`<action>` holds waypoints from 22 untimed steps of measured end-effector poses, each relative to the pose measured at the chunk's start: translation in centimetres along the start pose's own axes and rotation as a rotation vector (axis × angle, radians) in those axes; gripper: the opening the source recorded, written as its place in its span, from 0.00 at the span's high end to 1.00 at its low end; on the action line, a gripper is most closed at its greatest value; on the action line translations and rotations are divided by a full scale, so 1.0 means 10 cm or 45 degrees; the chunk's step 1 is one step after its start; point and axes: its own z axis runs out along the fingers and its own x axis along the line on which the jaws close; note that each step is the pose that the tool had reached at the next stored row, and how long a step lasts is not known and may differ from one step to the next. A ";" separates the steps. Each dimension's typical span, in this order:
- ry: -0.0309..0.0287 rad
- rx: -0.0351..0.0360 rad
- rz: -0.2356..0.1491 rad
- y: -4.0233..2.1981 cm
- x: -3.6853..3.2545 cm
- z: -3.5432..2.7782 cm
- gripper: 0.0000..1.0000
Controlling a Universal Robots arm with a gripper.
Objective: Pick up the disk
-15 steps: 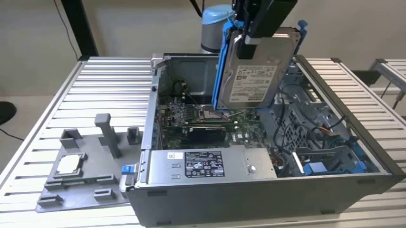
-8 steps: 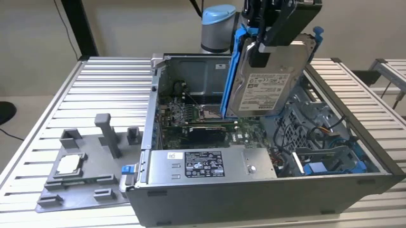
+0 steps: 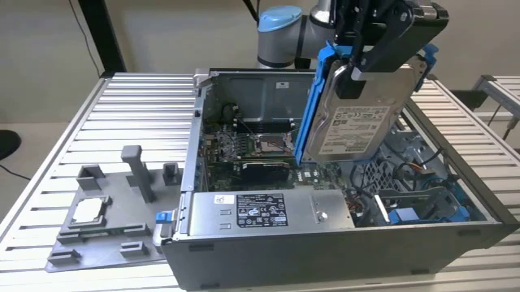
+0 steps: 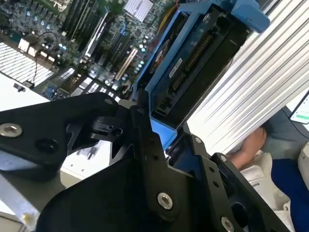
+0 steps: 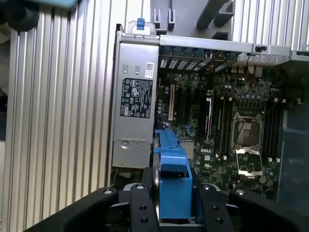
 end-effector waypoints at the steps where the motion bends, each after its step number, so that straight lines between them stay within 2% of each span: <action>1: 0.0001 0.0013 0.000 -0.008 0.019 0.000 1.00; 2: 0.0004 0.0063 0.000 -0.014 0.034 0.002 1.00; 5: 0.0021 0.0343 -0.001 -0.033 0.064 0.010 1.00; 7: 0.0085 0.0472 0.000 -0.040 0.065 0.017 1.00; 12: 0.0088 0.0475 0.007 -0.079 0.076 0.016 1.00; 22: 0.0081 0.0476 0.011 -0.293 0.133 0.018 1.00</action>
